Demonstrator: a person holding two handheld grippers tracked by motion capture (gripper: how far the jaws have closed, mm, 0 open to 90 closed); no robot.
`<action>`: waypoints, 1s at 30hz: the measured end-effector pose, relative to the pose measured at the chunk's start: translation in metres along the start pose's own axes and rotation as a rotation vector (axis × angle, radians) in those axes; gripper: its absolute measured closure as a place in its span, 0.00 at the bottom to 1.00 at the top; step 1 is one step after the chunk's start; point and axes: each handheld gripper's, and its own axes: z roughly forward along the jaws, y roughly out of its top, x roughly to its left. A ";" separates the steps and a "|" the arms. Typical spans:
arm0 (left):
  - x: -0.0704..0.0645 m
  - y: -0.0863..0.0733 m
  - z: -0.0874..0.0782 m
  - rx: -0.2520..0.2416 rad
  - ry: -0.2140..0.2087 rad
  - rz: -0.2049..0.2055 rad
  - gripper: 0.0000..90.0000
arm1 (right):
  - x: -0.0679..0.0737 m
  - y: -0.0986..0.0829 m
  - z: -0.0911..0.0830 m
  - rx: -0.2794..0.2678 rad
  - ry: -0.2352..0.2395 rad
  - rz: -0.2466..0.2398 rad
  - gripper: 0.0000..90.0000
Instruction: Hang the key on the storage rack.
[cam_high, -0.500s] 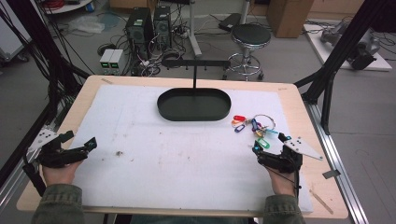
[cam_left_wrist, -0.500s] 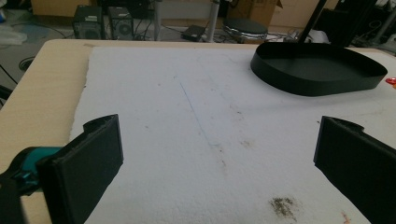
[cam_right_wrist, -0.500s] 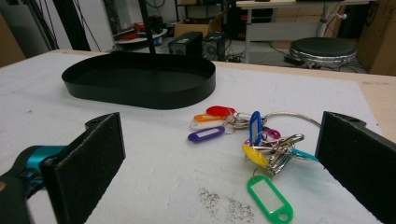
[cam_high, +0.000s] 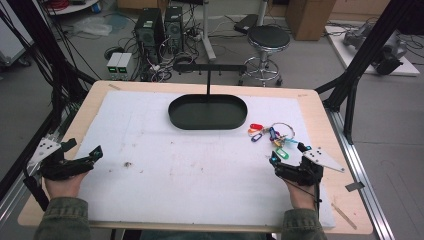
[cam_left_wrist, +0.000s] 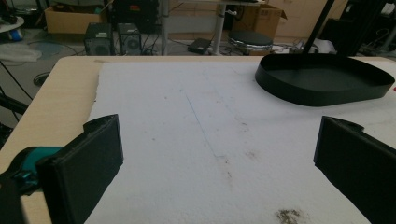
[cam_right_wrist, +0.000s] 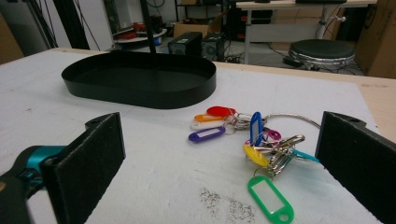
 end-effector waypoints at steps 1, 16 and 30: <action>0.000 0.000 0.000 0.001 0.001 0.000 0.02 | 0.000 0.000 0.000 0.000 -0.001 0.000 0.01; 0.000 -0.001 -0.001 -0.001 0.014 0.000 0.02 | 0.007 0.008 0.009 0.056 -0.032 -0.029 0.01; 0.001 -0.001 -0.002 -0.013 0.022 -0.002 0.02 | -0.002 0.023 0.024 0.082 -0.073 -0.025 0.01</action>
